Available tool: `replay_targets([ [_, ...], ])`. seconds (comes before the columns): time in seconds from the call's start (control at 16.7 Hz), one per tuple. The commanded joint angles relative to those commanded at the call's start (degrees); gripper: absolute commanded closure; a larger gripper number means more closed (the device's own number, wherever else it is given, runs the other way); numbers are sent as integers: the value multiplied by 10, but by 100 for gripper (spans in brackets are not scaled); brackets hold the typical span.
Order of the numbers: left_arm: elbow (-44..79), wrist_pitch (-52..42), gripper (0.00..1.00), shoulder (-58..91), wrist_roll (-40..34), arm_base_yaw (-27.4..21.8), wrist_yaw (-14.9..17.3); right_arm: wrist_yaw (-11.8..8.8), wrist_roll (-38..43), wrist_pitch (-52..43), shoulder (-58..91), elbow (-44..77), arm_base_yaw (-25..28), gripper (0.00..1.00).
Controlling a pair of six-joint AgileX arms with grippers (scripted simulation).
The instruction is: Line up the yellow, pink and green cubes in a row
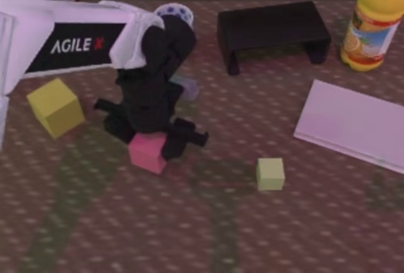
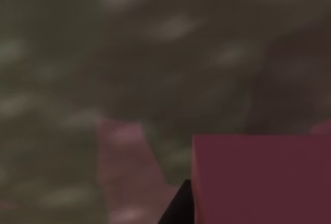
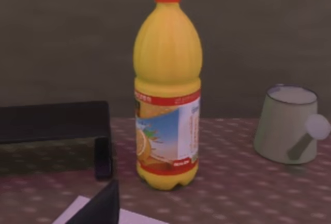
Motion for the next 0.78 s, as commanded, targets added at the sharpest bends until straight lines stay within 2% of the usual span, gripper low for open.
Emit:
replay_targets([
  [0.24, 38, -70, 100, -31, -1, 6, 0, 0, 0, 0, 0, 0, 0, 0],
  [0.54, 41, -75, 100, -32, -1, 3, 0, 0, 0, 0, 0, 0, 0, 0],
  [0.78, 78, -93, 100, -13, -63, -20, -2, 0, 0, 0, 0, 0, 0, 0],
])
